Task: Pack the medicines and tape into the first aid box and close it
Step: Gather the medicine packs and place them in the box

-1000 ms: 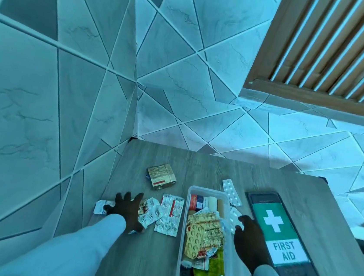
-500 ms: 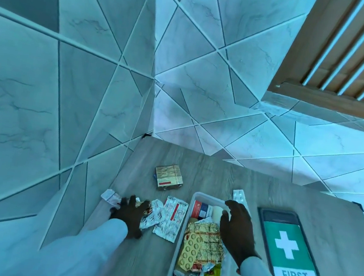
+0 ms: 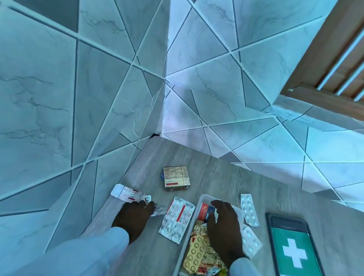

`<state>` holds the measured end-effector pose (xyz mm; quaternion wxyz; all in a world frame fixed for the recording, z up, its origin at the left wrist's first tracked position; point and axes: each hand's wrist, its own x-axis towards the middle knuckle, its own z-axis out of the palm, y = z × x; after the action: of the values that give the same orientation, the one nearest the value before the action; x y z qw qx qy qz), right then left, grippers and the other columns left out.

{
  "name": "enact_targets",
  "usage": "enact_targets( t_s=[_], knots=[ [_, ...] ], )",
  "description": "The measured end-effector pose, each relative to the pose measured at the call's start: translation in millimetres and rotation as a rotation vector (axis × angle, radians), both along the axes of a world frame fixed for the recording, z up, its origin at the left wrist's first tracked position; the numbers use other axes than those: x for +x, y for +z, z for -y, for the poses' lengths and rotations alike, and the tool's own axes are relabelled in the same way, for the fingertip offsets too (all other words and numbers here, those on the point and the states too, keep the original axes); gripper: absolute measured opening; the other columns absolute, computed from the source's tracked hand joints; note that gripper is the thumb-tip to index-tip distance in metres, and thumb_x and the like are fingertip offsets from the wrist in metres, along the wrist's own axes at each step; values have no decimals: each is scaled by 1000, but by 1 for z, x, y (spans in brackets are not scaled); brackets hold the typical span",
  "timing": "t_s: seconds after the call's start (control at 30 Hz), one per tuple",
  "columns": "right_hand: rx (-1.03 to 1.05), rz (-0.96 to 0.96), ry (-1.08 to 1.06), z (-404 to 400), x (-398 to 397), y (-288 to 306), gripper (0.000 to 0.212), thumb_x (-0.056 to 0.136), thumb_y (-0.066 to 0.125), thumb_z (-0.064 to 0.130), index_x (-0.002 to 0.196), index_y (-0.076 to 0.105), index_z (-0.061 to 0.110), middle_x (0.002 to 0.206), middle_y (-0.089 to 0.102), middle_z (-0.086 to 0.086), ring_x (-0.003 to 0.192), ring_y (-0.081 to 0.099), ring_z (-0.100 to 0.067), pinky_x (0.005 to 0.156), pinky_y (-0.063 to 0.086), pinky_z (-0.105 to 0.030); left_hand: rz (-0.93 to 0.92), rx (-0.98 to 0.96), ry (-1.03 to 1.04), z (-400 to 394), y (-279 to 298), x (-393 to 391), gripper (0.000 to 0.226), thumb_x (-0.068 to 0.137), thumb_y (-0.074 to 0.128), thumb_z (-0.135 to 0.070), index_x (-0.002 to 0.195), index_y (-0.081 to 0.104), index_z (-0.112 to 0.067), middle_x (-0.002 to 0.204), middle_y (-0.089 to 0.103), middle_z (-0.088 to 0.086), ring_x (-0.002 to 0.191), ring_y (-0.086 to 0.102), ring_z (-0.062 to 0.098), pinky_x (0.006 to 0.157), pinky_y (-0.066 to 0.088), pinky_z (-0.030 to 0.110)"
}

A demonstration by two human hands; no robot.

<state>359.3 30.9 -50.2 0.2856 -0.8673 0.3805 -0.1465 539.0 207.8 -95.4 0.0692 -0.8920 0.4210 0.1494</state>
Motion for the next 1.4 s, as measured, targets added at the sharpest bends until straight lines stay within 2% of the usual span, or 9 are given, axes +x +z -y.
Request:
enact_targets(
  t_s=[0.27, 0.4, 0.47, 0.57, 0.7, 0.8, 0.93, 1.17, 1.4],
  knots=[
    [28, -6, 54, -21, 11, 2, 29, 94, 54, 26, 123, 57, 20, 122, 61, 0, 113, 55, -20, 100, 45, -39, 58, -255, -74, 6, 28, 3, 43, 92, 45, -17, 135, 48, -25, 126, 64, 7, 108, 62, 29, 93, 48, 40],
    [451, 183, -110, -21, 10, 16, 16, 93, 57, 33, 104, 63, 22, 94, 71, 0, 88, 68, -20, 82, 56, -46, 114, -485, -417, 30, 44, -18, 40, 71, 72, -13, 110, 65, -21, 97, 73, 3, 82, 68, 25, 74, 55, 37],
    [699, 315, -194, -16, 3, 25, 17, 97, 52, 32, 99, 64, 20, 87, 71, -5, 79, 71, -22, 72, 56, -45, 107, -567, -535, 47, 48, -30, 39, 68, 73, -11, 105, 66, -19, 95, 72, 3, 83, 67, 25, 75, 55, 36],
    [767, 386, -297, -4, -20, 29, 16, 99, 48, 22, 102, 63, 16, 92, 68, -14, 75, 68, -27, 65, 54, -39, 68, -604, -641, 73, 46, -45, 40, 72, 71, -11, 109, 63, -19, 103, 71, 4, 93, 66, 25, 81, 52, 37],
    [495, 242, -325, 11, -53, 22, 12, 91, 59, 12, 97, 66, 18, 97, 70, -8, 80, 68, -22, 73, 60, -38, 72, -548, -822, 101, 35, -68, 37, 79, 66, -17, 114, 59, -22, 111, 68, 3, 104, 63, 26, 87, 49, 37],
    [242, 29, -226, 10, -67, 14, 19, 85, 66, 12, 104, 67, 15, 102, 68, -1, 79, 63, -10, 72, 47, -11, 27, -392, -763, 111, 21, -70, 44, 89, 55, -29, 132, 51, -24, 138, 56, 6, 129, 50, 30, 105, 39, 46],
    [82, -211, -17, 5, -79, 0, 38, 88, 62, 27, 124, 59, 17, 124, 59, -4, 114, 54, -20, 100, 40, -30, -87, -158, -681, 107, 26, -66, 76, 85, 62, -44, 149, 29, -21, 161, 21, 5, 149, 14, 24, 119, 12, 44],
    [-185, -471, 164, -11, -62, -10, 62, 86, 48, 52, 141, 38, 25, 151, 37, -4, 141, 29, -26, 111, 27, -46, -67, -219, -634, 96, 45, -58, 49, 92, 54, -31, 139, 48, -19, 152, 37, 9, 139, 30, 29, 112, 24, 43],
    [-251, -455, 151, -4, -54, -12, 44, 82, 49, 35, 125, 50, 24, 128, 53, -2, 125, 45, -26, 100, 38, -43, -66, -217, -634, 103, 53, -74, 41, 92, 57, -30, 126, 58, -7, 131, 57, 15, 120, 48, 34, 101, 36, 43]
  ],
)
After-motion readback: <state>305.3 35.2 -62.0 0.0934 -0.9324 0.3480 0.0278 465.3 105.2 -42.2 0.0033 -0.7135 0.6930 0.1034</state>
